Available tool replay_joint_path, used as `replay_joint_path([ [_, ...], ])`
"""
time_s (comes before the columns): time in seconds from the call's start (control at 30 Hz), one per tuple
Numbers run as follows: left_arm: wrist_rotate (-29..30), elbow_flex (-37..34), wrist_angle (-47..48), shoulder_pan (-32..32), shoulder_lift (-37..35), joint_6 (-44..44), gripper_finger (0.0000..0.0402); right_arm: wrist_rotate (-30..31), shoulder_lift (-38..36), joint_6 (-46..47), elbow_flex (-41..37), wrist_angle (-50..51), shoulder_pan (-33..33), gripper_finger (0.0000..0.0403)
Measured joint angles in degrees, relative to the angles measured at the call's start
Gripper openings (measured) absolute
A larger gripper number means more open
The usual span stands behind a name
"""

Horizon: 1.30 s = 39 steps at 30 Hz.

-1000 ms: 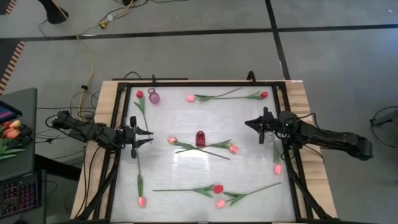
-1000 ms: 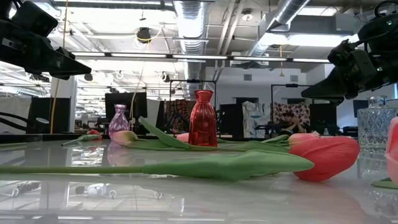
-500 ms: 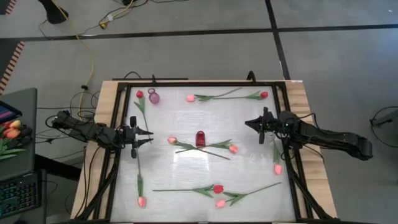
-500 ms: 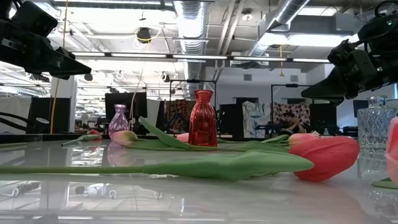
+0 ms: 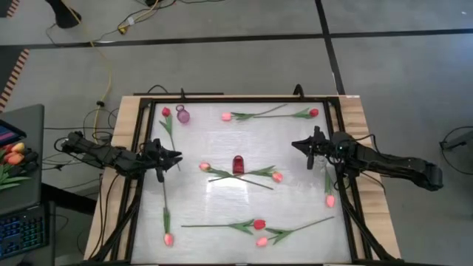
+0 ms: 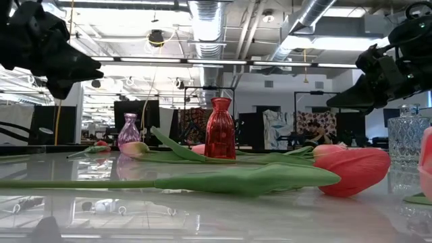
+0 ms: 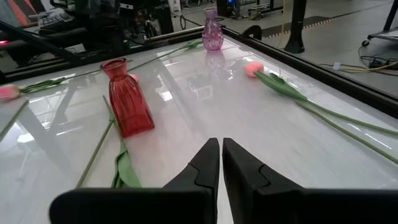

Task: Sort flowers into vase by color
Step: Put the top right red tulip into the violet vase

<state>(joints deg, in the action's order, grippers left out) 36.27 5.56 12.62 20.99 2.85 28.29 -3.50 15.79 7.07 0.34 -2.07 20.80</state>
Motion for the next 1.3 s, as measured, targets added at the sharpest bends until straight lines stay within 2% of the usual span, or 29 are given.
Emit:
replay_joint_path([
  [0.23,1.2,0.1,-2.3,0.0,0.0,-2.1,0.0105,0.3,0.0,0.0,0.1,-0.9,0.0,0.0049],
  [0.43,1.4,-0.2,-9.2,0.0,0.2,-8.8,0.0105,0.4,-0.1,1.8,2.3,-1.4,0.0,0.0049],
  [0.67,-0.3,-0.2,-18.0,-3.1,5.4,-14.7,0.0105,0.4,2.2,1.1,7.3,-1.0,0.0,0.005],
  [0.8,-3.3,-0.2,-21.2,-7.8,11.5,-15.8,0.0105,0.6,7.7,-1.5,12.7,0.9,1.5,0.0056],
  [1.0,-12.1,-0.2,-25.1,-16.5,19.1,-15.2,0.0105,0.9,20.7,-3.9,22.9,10.5,7.9,0.0077],
  [1.17,-20.2,-0.2,-29.3,-22.1,21.5,-15.9,0.0105,-2.4,32.2,-8.4,30.3,16.0,14.2,0.0108],
  [1.3,-23.7,-0.2,-30.4,-24.9,21.9,-16.5,0.0105,-5.6,41.9,-13.0,35.4,17.7,18.6,0.0138],
])
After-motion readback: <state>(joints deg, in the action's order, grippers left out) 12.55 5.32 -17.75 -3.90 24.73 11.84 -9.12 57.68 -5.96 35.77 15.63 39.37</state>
